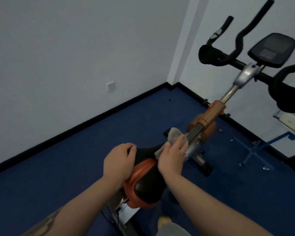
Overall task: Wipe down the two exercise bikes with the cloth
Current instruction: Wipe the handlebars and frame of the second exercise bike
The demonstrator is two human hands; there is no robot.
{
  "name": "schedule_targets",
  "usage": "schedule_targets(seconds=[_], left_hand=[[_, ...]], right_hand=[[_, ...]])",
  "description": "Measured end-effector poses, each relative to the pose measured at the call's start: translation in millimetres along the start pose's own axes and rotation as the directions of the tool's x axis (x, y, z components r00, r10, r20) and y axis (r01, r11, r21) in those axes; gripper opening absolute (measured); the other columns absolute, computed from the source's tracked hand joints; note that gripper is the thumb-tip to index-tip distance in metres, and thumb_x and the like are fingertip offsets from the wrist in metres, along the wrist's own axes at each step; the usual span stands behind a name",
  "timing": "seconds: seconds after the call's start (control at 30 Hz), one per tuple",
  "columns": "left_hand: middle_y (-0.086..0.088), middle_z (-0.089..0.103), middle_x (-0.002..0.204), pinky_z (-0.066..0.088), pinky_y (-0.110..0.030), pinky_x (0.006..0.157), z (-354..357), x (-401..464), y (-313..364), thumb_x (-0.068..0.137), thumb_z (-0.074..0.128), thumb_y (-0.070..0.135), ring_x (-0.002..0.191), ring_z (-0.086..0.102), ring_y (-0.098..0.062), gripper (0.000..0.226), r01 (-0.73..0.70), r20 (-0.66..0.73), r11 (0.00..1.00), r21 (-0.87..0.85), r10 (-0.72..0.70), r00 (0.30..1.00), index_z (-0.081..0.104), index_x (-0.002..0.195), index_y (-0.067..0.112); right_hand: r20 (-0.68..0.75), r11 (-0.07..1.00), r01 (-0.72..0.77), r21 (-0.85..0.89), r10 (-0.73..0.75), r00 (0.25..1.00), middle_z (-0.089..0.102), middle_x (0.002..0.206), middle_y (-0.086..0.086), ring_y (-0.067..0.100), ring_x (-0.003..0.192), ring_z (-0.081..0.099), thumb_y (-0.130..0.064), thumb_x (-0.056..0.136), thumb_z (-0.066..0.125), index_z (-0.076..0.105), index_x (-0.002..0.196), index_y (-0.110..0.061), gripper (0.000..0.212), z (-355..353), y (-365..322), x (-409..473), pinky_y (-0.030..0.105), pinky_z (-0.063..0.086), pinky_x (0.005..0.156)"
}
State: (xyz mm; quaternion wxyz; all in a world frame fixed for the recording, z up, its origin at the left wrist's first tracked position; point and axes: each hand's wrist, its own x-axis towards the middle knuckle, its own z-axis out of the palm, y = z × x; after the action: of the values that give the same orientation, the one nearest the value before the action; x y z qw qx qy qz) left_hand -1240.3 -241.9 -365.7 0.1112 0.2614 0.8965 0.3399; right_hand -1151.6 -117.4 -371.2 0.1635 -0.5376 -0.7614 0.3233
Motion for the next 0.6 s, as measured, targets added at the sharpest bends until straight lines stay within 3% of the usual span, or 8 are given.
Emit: schedule_targets(seconds=[0.07, 0.13, 0.2, 0.27, 0.37, 0.43, 0.5, 0.6], left_hand=[[0.017, 0.064, 0.113, 0.036, -0.022, 0.076, -1.6, -0.9, 0.9, 0.101, 0.042, 0.037, 0.095, 0.048, 0.003, 0.029, 0.021, 0.009, 1.0, -0.02, -0.021, 1.0, 0.068, 0.113, 0.032], [0.018, 0.064, 0.112, 0.037, -0.022, 0.078, -4.1, -1.5, 1.0, 0.1, 0.043, 0.037, 0.097, 0.05, 0.002, 0.027, 0.048, 0.014, 0.998, -0.041, -0.047, 0.999, 0.068, 0.111, 0.033], [0.019, 0.064, 0.109, 0.038, -0.024, 0.078, -5.8, -1.5, 0.5, 0.1, 0.044, 0.036, 0.097, 0.053, 0.0, 0.025, 0.062, 0.013, 0.997, -0.053, -0.061, 0.998, 0.068, 0.107, 0.035], [0.019, 0.065, 0.106, 0.043, -0.026, 0.079, -6.5, -3.6, 1.4, 0.099, 0.046, 0.035, 0.098, 0.057, -0.003, 0.023, 0.061, 0.01, 0.997, -0.056, -0.06, 0.998, 0.068, 0.103, 0.036], [0.019, 0.064, 0.107, 0.045, -0.028, 0.084, -7.3, -6.1, 8.3, 0.101, 0.043, 0.034, 0.1, 0.057, -0.004, 0.025, 0.05, -0.012, 0.999, -0.008, -0.05, 0.999, 0.068, 0.105, 0.033], [0.017, 0.063, 0.107, 0.045, -0.028, 0.084, -6.6, -8.6, 14.0, 0.102, 0.037, 0.034, 0.099, 0.057, -0.006, 0.03, 0.065, -0.053, 0.99, 0.128, -0.059, 0.997, 0.066, 0.108, 0.03], [0.009, 0.061, 0.109, 0.045, -0.032, 0.084, -3.3, -11.1, 21.3, 0.103, 0.03, 0.033, 0.099, 0.057, -0.014, 0.032, 0.082, -0.069, 0.915, 0.394, -0.06, 0.996, 0.06, 0.113, 0.026], [0.002, 0.053, 0.122, 0.042, -0.035, 0.085, 8.3, -17.4, 32.6, 0.102, 0.034, 0.033, 0.109, 0.051, -0.02, 0.027, 0.198, -0.117, 0.809, 0.553, -0.16, 0.98, 0.05, 0.121, 0.023]], right_hand=[[-0.012, 0.958, 0.226, -0.174, -0.232, 0.973, 0.034, 0.15, 0.007, 0.026, 0.137, 0.03, -0.034, 0.102, 0.03, 0.04, 0.143, -0.015, 0.045, -12.5, 5.4, 20.8, 0.043, 0.025, 0.114], [0.116, 0.805, 0.473, -0.358, -0.464, 0.878, 0.055, 0.129, 0.0, 0.02, 0.126, 0.042, -0.035, 0.101, 0.026, 0.06, 0.121, -0.019, 0.042, -20.4, 6.4, 34.5, 0.039, 0.026, 0.11], [0.287, 0.695, 0.677, -0.243, -0.615, 0.734, 0.062, 0.115, 0.0, 0.02, 0.115, 0.051, -0.032, 0.099, 0.031, 0.066, 0.112, -0.016, 0.041, -23.8, 3.6, 30.5, 0.038, 0.03, 0.106], [0.387, 0.573, 0.818, -0.053, -0.743, 0.546, 0.062, 0.12, -0.006, 0.014, 0.117, 0.051, -0.036, 0.099, 0.027, 0.065, 0.119, -0.019, 0.045, -23.8, 12.7, 21.7, 0.035, 0.029, 0.108], [0.432, 0.504, 0.863, 0.042, -0.788, 0.439, 0.065, 0.119, -0.014, 0.008, 0.112, 0.055, -0.038, 0.102, 0.032, 0.066, 0.118, -0.027, 0.039, -45.3, 17.8, 49.3, 0.029, 0.037, 0.1], [0.534, 0.515, 0.854, -0.077, -0.702, 0.471, 0.067, 0.106, -0.006, 0.02, 0.102, 0.061, -0.032, 0.101, 0.041, 0.065, 0.107, -0.023, 0.027, -55.5, 9.8, 80.8, 0.033, 0.044, 0.083], [0.676, 0.407, 0.878, -0.254, -0.574, 0.462, 0.061, 0.111, 0.001, 0.029, 0.102, 0.06, -0.025, 0.1, 0.041, 0.054, 0.112, -0.018, 0.019, -49.8, -7.3, 90.9, 0.038, 0.043, 0.075], [0.682, 0.249, 0.92, -0.302, -0.618, 0.391, 0.063, 0.105, 0.003, 0.032, 0.093, 0.064, -0.026, 0.099, 0.033, 0.052, 0.108, -0.019, 0.022, -25.4, -19.2, 55.7, 0.039, 0.039, 0.066]])
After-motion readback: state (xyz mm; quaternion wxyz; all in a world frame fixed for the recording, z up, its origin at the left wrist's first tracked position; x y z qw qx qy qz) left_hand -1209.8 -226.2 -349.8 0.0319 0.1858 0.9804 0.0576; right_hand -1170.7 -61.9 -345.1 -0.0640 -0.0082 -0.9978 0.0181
